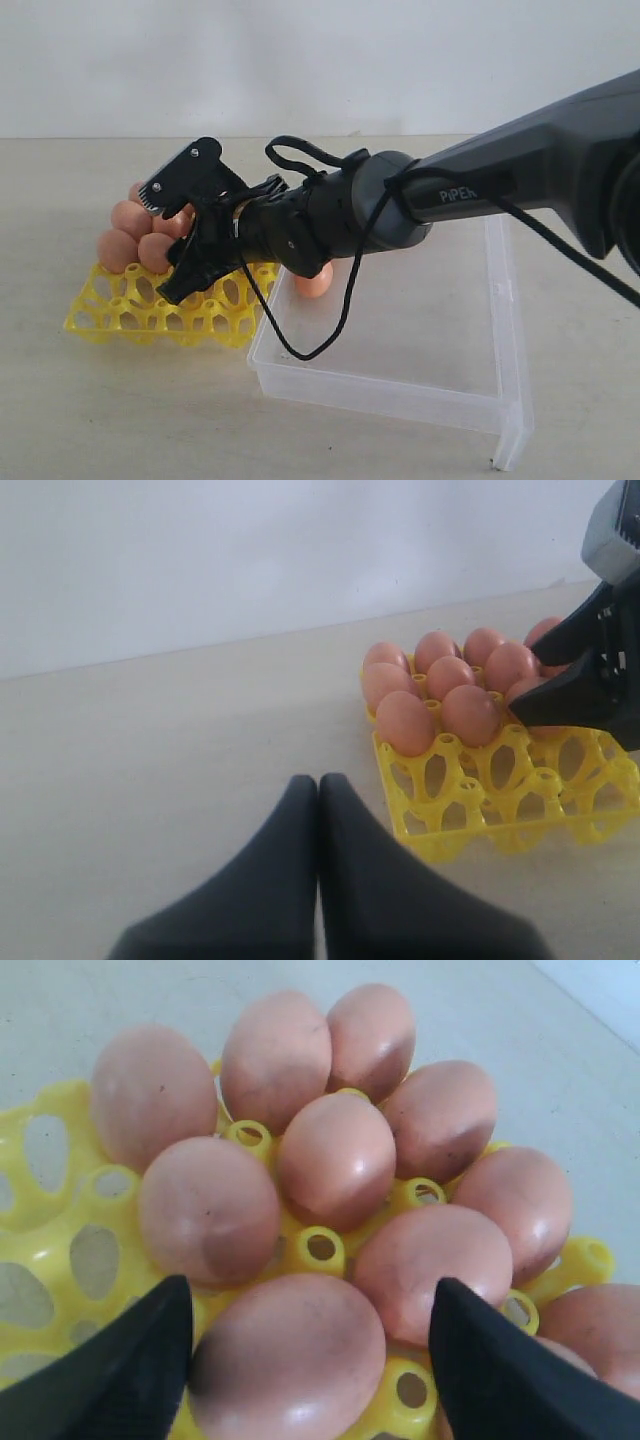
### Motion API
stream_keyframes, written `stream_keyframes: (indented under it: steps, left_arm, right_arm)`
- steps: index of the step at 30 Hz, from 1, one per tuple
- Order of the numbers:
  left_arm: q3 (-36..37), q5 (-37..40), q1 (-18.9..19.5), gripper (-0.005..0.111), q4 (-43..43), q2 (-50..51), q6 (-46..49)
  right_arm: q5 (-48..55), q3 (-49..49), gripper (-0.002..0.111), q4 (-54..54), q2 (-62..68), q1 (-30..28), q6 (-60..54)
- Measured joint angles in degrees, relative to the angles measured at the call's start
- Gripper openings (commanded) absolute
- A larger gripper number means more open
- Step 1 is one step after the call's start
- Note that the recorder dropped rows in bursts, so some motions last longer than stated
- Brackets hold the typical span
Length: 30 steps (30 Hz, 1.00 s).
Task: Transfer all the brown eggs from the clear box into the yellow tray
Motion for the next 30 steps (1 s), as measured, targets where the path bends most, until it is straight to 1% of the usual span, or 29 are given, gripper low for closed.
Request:
stream_keyframes:
  steps: [5,7,8,10,11,13,14,17,20,23,30]
  left_arm:
    - [0.0,0.0,0.0,-0.004,0.0,0.0,0.0]
    - [0.0,0.0,0.0,-0.004,0.0,0.0,0.0]
    - [0.0,0.0,0.0,-0.004,0.0,0.0,0.0]
    - [0.0,0.0,0.0,-0.004,0.0,0.0,0.0]
    - [0.0,0.0,0.0,-0.004,0.0,0.0,0.0]
    - [0.0,0.0,0.0,-0.004,0.0,0.0,0.0]
    - [0.0,0.0,0.0,-0.004,0.0,0.0,0.0]
    - [0.0,0.0,0.0,-0.004,0.0,0.0,0.0]
    - [0.0,0.0,0.0,-0.004,0.0,0.0,0.0]
    - [0.0,0.0,0.0,-0.004,0.0,0.0,0.0]
    - [0.0,0.0,0.0,-0.004,0.0,0.0,0.0]
  right_arm:
    - [-0.05,0.0,0.065,0.0,-0.63,0.0,-0.54]
    - [-0.05,0.0,0.062,0.0,-2.04,0.0,-0.66]
    - [0.07,0.0,0.056,0.11,-2.9,0.0,-0.66]
    - [0.86,0.0,0.041,0.76,-5.32,0.0,0.01]
    - [1.53,0.0,0.028,1.04,-6.19,0.0,0.75]
    - [4.67,-0.25,-0.001,1.31,-7.66,0.0,2.41]
    - [6.97,-0.34,0.001,1.58,-7.97,0.0,2.78]
    - [14.97,-0.22,0.001,2.34,-8.06,0.11,3.3]
    - [19.54,0.0,0.0,2.57,-7.73,0.84,2.63]
    - [19.56,0.0,0.0,2.79,-7.73,1.85,0.82]
    - [13.24,0.0,0.0,2.79,-6.67,2.09,0.82]
